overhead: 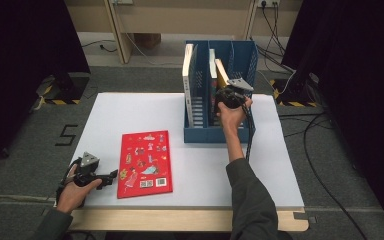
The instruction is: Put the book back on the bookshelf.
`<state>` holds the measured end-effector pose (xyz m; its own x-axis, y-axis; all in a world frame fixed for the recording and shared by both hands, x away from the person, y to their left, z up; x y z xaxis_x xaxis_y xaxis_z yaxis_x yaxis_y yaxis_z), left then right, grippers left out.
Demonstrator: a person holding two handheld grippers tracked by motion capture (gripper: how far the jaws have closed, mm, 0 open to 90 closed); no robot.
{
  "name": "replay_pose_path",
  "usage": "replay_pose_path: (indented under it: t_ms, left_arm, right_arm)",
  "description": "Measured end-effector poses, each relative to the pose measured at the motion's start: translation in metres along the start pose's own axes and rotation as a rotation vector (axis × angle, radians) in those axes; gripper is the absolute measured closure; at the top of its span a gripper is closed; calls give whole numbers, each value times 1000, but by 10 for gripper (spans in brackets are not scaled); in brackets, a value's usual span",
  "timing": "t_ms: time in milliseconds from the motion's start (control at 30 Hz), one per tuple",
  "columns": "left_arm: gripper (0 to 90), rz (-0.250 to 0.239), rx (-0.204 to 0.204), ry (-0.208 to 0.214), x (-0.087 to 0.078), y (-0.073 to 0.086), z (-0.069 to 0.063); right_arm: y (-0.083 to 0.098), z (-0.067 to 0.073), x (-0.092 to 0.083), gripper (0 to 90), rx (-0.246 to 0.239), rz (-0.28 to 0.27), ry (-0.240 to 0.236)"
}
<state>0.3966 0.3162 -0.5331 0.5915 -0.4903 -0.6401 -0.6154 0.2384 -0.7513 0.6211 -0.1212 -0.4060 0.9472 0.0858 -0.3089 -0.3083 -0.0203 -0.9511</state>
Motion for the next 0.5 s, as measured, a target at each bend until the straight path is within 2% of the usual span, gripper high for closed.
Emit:
replay_pose_path:
  t_ms: [167,233,333,500]
  left_arm:
    - [134,3,2,0,0,0,0]
    - [134,1,0,-1,0,0,0]
    - [134,0,0,-1,0,0,0]
    - [134,0,0,0,0,0,0]
  right_arm:
    - [2,-4,-12,664,-26,16,-37]
    - [5,-6,-17,667,-50,21,-45]
    - [9,-8,-24,664,-54,24,-62]
    - [18,-10,-37,667,-104,46,-92]
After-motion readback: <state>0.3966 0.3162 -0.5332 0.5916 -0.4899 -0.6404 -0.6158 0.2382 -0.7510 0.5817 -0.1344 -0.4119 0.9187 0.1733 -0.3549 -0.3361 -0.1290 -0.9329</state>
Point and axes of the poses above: each handheld gripper's, and its own axes: x roughly forward along the jaws, y roughly out of its underside, z roughly to its left, the point moved 4 cm from there along x, roughly forward along the jaws, and after that the axes turned 13 degrees about y, right-handed, at the moved point
